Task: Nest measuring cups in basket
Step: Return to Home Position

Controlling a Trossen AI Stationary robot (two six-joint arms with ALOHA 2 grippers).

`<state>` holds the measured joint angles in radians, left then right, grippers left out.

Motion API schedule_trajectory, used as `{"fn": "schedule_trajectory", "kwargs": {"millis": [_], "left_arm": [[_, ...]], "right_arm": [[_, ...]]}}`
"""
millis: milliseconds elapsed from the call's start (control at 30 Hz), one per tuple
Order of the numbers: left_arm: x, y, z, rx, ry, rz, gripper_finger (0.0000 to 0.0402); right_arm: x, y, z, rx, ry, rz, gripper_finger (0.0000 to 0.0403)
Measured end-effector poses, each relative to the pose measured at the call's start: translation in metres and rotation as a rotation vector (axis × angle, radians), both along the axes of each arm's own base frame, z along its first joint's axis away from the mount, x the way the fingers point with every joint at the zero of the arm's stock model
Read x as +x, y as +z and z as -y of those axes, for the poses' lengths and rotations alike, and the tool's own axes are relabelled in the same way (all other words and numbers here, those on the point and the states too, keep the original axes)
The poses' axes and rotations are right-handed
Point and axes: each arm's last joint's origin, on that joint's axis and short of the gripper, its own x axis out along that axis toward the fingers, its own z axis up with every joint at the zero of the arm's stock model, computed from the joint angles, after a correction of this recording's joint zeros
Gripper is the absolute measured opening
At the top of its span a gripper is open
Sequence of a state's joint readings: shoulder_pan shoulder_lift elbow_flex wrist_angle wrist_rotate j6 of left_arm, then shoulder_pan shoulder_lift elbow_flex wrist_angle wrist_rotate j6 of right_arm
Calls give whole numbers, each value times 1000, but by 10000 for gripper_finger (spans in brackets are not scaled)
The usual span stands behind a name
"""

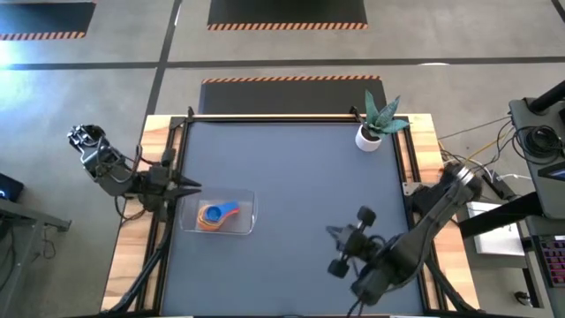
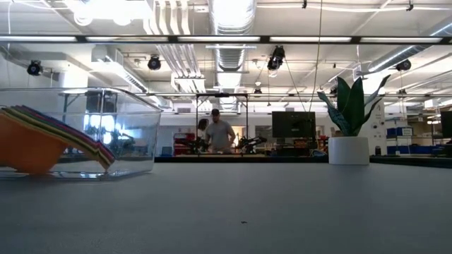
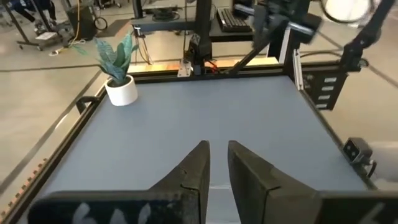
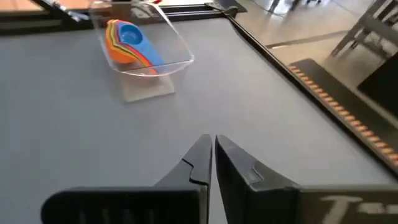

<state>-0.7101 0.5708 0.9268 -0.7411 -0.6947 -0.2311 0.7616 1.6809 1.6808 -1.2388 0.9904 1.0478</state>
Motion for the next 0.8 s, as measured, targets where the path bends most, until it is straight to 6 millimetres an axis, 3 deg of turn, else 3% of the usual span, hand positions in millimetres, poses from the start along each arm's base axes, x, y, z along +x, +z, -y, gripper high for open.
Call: {"fn": "schedule_trajectory", "kwargs": {"millis": [100,233,533,800], "left_arm": [[-8,0,-7,14,-10,6,38],[-21,-1,-18,-1,-18,62,38],[-30,-34,-23,-55,-141,268,38],[-36,-57,-28,-25,-127,415,38]], "right_arm": [[-17,-10,18,59,0,65,9],[-25,-25,39,111,116,128,8],[-15,-53,97,178,664,378,8],[-51,-67,160,99,586,370,8]]}}
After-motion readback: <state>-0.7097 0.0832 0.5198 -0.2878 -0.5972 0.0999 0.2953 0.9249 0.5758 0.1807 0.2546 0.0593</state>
